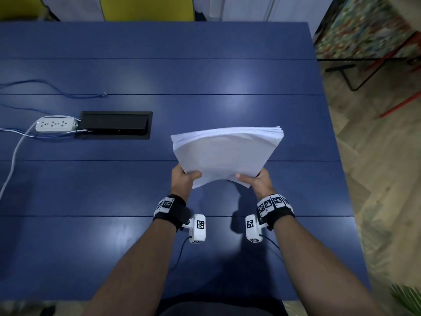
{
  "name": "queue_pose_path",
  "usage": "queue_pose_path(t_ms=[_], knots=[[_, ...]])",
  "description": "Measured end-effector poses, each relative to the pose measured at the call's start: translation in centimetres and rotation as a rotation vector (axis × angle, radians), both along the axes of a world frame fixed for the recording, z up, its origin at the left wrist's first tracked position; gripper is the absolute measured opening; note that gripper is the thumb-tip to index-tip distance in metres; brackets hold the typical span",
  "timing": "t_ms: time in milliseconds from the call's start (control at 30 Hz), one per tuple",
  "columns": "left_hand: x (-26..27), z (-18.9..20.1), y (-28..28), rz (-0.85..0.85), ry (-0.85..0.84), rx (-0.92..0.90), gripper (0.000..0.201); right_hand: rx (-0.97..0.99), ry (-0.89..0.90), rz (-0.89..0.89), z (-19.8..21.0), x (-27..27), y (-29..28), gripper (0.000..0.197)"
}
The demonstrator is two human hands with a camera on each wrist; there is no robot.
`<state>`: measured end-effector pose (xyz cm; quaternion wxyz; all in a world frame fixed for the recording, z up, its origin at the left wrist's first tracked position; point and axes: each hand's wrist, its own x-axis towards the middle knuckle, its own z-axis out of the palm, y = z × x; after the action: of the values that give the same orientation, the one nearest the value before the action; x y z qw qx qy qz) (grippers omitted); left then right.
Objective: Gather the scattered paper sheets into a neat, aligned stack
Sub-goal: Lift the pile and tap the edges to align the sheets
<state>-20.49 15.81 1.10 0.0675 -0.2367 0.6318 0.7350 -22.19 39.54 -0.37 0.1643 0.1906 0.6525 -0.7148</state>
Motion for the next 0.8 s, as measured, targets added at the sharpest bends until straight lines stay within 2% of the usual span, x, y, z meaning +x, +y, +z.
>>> queue_pose_path(t_ms=[233, 500, 667, 800], knots=[[0.2, 1.3, 0.1, -0.033, -0.001, -0.026, 0.028, 0.030, 0.002, -0.012, 0.7, 0.4, 0.7, 0.042], [-1.5, 5.8, -1.1, -0.085, 0.191, 0.017, 0.049, -0.062, 0.308, -0.021, 7.5, -0.8, 1.3, 0.055], [-1.5, 6.5, -0.2, -0.021, 0.181, -0.023, 0.050, -0.037, 0.317, -0.050, 9.3, -0.3, 0.1, 0.054], [-1.1, 7.1, -0.3, -0.029, 0.200, -0.035, 0.066, -0.012, 0.332, -0.045, 9.8, -0.5, 0.2, 0.054]])
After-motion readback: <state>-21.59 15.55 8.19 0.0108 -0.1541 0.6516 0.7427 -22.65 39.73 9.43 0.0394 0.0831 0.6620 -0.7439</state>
